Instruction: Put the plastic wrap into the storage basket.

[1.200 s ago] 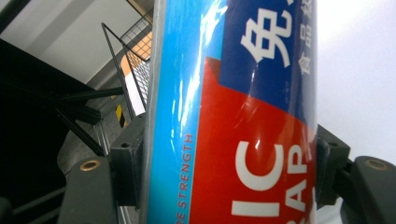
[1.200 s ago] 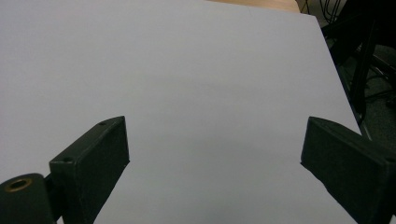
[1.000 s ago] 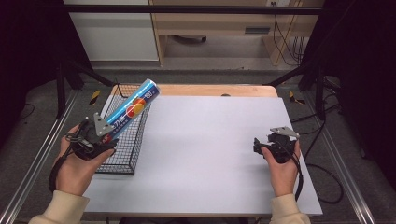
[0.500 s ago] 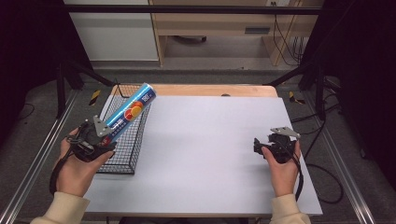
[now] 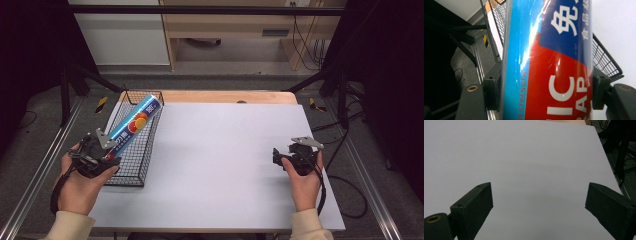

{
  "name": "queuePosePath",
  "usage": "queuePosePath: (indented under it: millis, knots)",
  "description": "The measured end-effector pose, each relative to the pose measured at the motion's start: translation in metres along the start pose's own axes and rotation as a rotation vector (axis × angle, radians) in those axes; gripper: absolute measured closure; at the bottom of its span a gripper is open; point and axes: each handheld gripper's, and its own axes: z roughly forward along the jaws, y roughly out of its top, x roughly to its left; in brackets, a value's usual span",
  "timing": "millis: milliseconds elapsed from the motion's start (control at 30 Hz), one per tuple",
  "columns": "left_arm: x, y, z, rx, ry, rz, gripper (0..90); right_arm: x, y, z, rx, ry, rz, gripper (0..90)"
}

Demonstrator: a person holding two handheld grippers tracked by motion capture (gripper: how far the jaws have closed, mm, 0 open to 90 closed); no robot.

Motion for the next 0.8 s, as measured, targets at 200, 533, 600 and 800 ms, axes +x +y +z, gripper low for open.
queuePosePath:
  millis: [200,533,600,800]
  knots:
    - [0.000,-0.003,0.006,0.019,0.000,-0.007,31.4,0.001,0.000,0.000,0.001,0.001,-0.001,7.9]
    - [0.000,-0.005,0.009,0.041,-0.012,-0.028,31.5,0.001,0.000,0.000,0.001,0.003,0.000,7.9]
    - [0.001,-0.004,0.010,0.048,-0.012,-0.028,31.5,0.001,0.000,0.000,0.000,0.004,-0.001,7.9]
    - [0.002,-0.003,0.013,0.064,-0.013,-0.032,31.5,0.001,0.000,0.000,0.005,0.008,0.001,7.9]
